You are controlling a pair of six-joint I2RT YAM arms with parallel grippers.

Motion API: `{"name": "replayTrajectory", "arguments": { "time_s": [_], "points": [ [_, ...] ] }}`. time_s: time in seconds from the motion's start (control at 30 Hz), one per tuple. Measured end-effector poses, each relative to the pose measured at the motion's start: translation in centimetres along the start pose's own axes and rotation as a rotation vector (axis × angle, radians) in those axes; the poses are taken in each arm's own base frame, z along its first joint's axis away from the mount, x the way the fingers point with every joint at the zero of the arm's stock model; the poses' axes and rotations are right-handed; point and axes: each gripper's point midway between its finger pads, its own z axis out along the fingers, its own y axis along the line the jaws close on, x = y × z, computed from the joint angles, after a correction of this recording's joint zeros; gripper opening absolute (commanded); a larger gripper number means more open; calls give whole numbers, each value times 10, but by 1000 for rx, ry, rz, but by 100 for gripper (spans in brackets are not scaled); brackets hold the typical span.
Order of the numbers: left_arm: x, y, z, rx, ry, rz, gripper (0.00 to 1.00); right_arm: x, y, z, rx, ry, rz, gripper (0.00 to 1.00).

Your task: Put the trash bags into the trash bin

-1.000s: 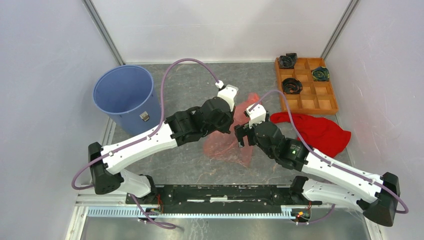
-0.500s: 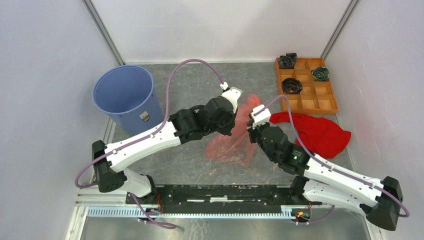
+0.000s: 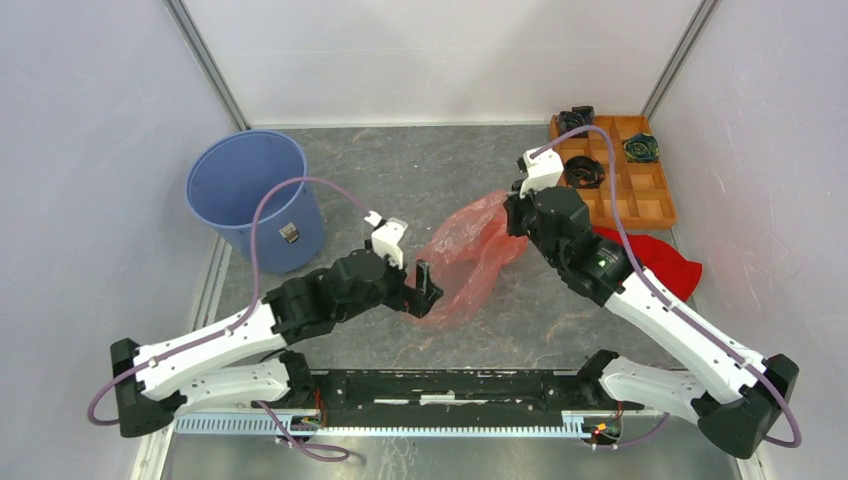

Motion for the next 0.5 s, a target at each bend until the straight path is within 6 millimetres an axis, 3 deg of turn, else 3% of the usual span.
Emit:
{"name": "replayTrajectory", "arguments": {
  "time_s": [0.1,0.2,0.5],
  "points": [
    [9,7,-12,19,-36,-62,100,9,-13,10,15,56,-1,0],
    [16,14,-16,15,-65,-125,100,13,-13,12,0,91,-7,0],
    [64,42,11,-90,-41,-250,100,-13,-11,6,-39,63,5,0]
  ]
}}
